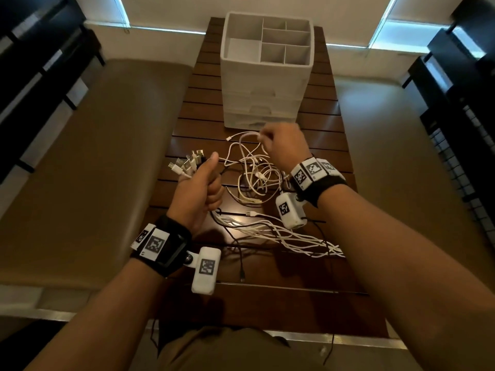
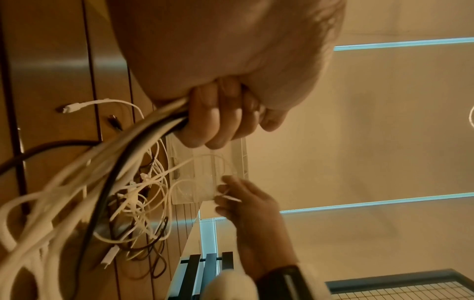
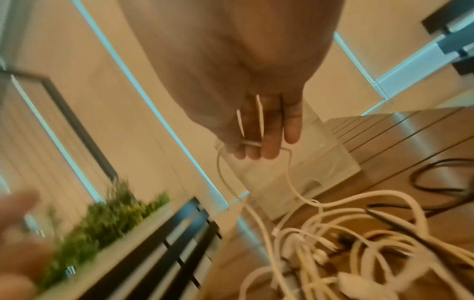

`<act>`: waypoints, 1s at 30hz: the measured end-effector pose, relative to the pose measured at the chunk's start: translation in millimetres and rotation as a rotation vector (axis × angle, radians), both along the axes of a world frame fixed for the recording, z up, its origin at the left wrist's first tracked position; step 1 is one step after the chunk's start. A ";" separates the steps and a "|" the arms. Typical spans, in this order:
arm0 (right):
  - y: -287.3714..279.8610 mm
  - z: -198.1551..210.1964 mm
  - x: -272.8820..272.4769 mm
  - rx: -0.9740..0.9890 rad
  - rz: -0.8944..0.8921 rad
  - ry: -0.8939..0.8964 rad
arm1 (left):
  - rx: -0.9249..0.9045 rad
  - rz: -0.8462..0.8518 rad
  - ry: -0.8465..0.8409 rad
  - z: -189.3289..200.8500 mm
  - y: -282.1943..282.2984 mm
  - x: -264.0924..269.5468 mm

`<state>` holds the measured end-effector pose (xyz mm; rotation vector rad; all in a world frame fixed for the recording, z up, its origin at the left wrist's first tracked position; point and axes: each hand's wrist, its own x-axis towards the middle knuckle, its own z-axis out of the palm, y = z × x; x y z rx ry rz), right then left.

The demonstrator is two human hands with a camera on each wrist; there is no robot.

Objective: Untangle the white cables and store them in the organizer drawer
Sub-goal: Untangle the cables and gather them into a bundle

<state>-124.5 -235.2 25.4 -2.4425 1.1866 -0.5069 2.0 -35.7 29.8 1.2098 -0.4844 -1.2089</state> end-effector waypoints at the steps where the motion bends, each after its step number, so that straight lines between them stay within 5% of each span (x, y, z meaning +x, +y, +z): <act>1: 1.1 11.8 -1.7 -0.022 -0.045 -0.123 | -0.001 -0.001 -0.004 1.9 -0.6 -2.7; 6: 10.6 78.5 -17.6 -0.126 -0.115 -0.613 | 0.005 0.022 -0.004 6.2 -4.9 -12.5; 17: 37.3 115.5 -41.2 -0.082 -0.016 -0.712 | -0.043 0.041 -0.053 11.6 -5.5 -28.2; 23: 50.3 149.9 -51.8 -0.339 0.027 -1.009 | -0.053 0.010 -0.069 11.7 -8.5 -30.2; 30: 47.3 145.7 -57.9 -0.345 0.086 -0.955 | -0.063 -0.019 -0.085 16.2 -13.6 -34.6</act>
